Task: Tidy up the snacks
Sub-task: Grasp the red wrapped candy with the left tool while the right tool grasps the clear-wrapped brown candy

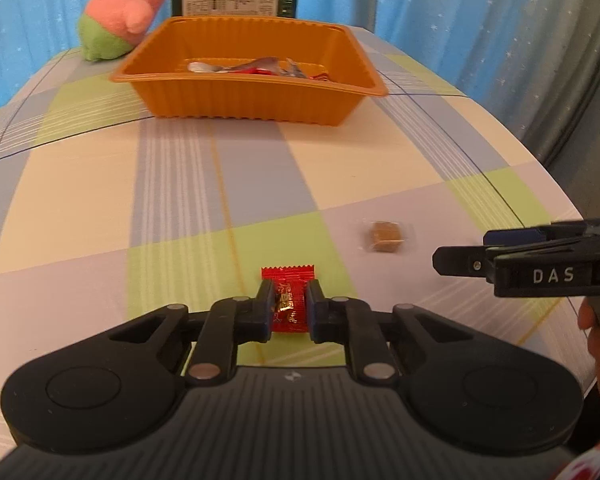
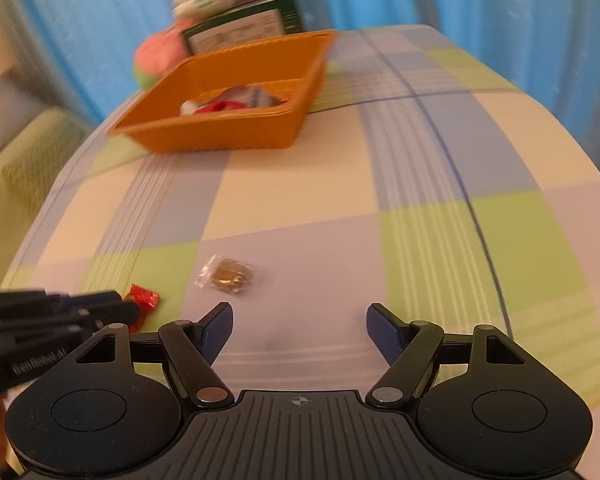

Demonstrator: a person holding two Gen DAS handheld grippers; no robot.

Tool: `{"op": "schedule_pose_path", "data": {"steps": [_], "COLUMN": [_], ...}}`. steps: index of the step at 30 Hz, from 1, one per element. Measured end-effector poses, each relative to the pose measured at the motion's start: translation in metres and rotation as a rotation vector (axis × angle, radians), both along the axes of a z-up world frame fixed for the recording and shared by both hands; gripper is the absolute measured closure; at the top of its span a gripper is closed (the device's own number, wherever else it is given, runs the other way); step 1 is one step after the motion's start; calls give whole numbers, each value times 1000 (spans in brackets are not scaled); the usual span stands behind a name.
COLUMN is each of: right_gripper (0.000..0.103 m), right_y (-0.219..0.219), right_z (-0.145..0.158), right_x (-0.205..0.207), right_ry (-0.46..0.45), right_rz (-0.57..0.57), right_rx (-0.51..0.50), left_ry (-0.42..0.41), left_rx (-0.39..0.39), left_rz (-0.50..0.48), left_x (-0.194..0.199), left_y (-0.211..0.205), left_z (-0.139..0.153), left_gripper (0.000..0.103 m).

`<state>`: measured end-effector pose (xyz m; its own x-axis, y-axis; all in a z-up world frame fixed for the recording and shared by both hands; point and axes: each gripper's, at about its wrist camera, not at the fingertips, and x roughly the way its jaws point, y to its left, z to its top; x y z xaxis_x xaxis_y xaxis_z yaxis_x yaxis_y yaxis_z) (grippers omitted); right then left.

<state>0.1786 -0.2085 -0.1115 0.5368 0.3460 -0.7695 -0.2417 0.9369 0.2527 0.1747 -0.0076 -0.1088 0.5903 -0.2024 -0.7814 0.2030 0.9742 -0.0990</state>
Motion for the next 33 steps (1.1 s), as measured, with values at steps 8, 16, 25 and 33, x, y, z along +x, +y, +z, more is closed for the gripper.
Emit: {"op": "schedule_pose_path", "data": {"steps": [8, 16, 25, 33], "right_gripper": [38, 45, 82, 82], "right_y": [42, 52, 59, 54], "right_z": [-10, -19, -16, -2], "right_x": [16, 23, 17, -2], "right_ry": [-101, -123, -140, -132], "right_rz": [280, 324, 339, 246], "right_rx": [-135, -143, -145, -77], "left_ry": [-1, -15, -5, -2], "left_rx": [1, 34, 15, -19], "left_rz": [4, -11, 10, 70], "left_x": [1, 3, 4, -2], "left_y": [14, 13, 16, 21], "left_z": [-2, -12, -11, -7], "left_gripper": [85, 83, 85, 86]}}
